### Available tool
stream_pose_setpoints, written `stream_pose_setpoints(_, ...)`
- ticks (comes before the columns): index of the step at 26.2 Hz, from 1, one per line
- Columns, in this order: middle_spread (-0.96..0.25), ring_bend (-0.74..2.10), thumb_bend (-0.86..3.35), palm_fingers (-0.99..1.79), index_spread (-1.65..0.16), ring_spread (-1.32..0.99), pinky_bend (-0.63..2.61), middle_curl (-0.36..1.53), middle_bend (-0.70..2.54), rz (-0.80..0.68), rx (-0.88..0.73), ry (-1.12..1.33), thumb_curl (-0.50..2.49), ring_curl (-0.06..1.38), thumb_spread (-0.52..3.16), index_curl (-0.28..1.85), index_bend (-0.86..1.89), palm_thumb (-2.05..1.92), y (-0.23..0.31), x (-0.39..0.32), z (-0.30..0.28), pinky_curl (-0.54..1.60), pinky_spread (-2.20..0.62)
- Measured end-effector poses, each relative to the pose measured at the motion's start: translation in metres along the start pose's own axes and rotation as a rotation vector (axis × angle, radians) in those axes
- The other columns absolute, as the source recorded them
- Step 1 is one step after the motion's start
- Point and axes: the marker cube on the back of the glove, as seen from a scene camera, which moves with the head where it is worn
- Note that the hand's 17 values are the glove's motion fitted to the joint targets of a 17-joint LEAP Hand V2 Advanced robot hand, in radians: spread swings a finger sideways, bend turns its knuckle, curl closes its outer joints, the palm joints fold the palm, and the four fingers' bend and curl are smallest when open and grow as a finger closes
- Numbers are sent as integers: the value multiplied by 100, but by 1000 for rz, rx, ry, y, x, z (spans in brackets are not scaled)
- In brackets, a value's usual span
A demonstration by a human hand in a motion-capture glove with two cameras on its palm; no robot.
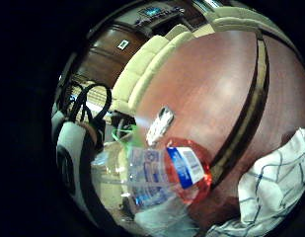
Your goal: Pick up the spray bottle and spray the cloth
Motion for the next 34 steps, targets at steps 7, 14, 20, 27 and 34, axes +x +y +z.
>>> stream_pose_setpoints(7,-15,61,-3,119,-27,-19,45,52,56,69,33,47,83,46,40,60,24,92,-18,5,-12,40,-23)
stream_pose_setpoints(14,-16,49,-9,67,-32,-17,41,45,34,91,39,219,70,45,69,55,11,75,3,8,-29,41,-3)
stream_pose_setpoints(20,-19,44,-8,50,-36,-16,42,41,25,85,2,446,60,41,79,45,7,59,39,6,-63,39,7)
stream_pose_setpoints(27,-20,40,-6,36,-39,-14,41,39,21,54,-91,667,52,38,85,38,9,51,96,-12,-108,37,16)
stream_pose_setpoints(34,-21,37,-5,33,-40,-13,39,39,20,-9,-153,822,46,36,89,33,12,45,143,-36,-157,36,19)
